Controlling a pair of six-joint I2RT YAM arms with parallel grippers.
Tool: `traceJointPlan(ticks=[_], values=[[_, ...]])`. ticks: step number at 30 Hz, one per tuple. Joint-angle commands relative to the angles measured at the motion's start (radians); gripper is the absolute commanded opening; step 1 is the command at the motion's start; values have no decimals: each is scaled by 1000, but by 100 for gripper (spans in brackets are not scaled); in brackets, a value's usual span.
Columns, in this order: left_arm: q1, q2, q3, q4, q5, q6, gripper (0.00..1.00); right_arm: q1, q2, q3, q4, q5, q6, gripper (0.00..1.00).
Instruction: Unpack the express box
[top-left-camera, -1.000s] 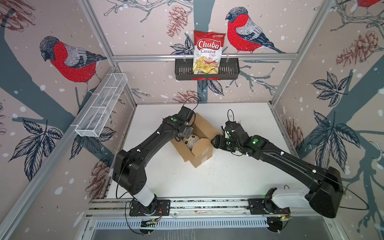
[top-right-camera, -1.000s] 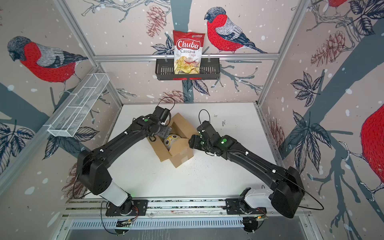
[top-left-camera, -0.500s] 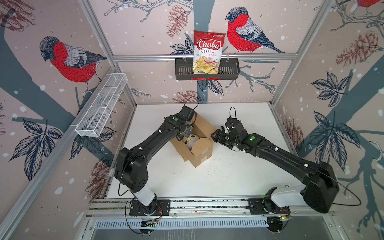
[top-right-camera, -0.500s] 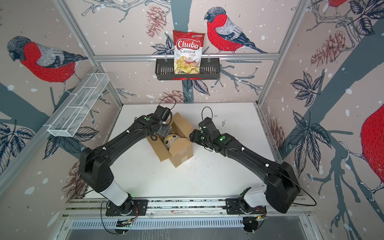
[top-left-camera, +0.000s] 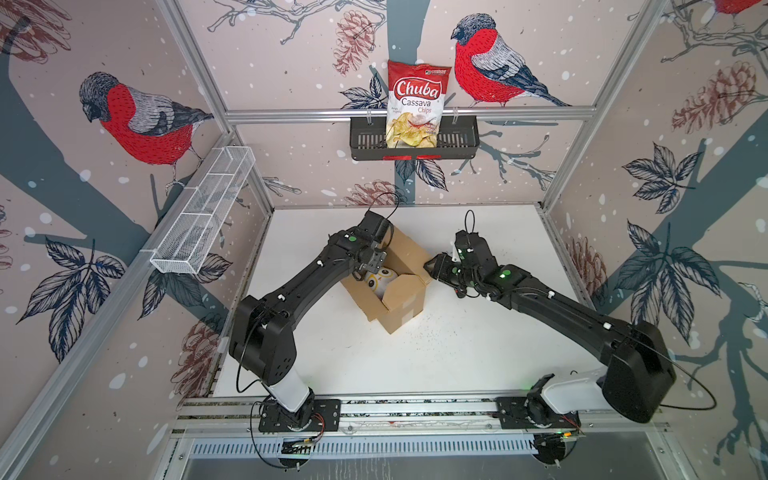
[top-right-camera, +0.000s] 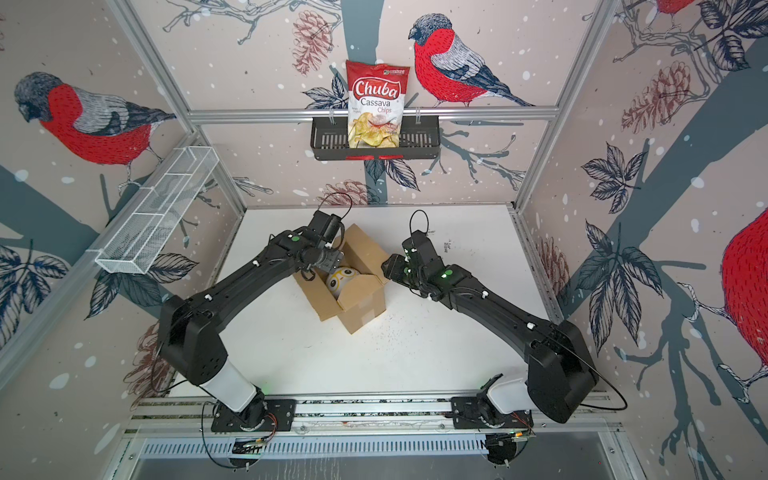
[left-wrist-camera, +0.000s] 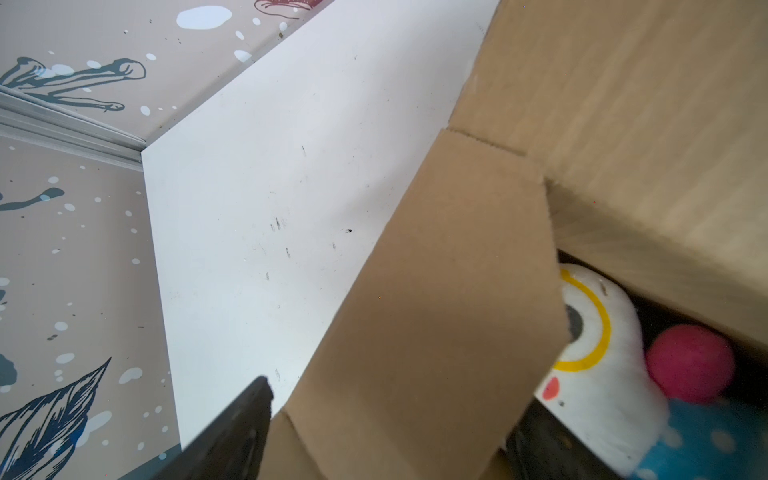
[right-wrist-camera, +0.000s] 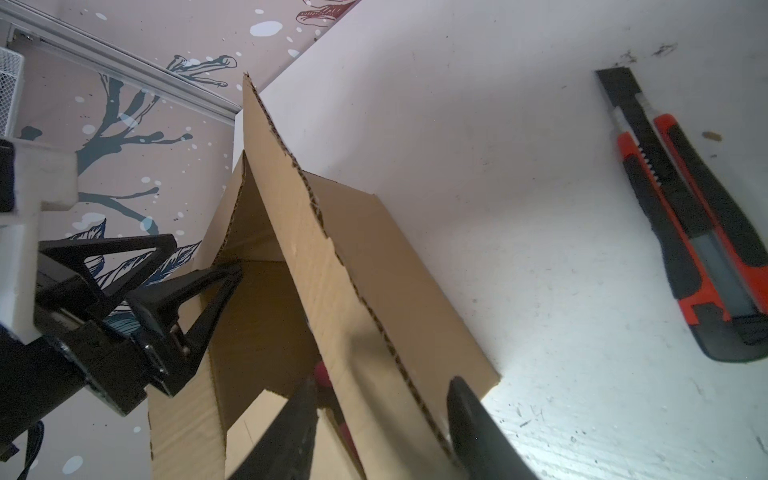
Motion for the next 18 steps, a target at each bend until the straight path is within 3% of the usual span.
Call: traceJointPlan(ticks=[1, 10, 18], values=[[-2, 10, 2, -12, 4, -8, 86, -11, 4, 4, 36, -13, -14, 46], [15, 23, 2, 16, -83, 8, 84, -25, 6, -25, 79, -32, -20, 19], [59, 11, 44, 28, -118, 1, 84, -39, 6, -31, 85, -47, -33, 11]])
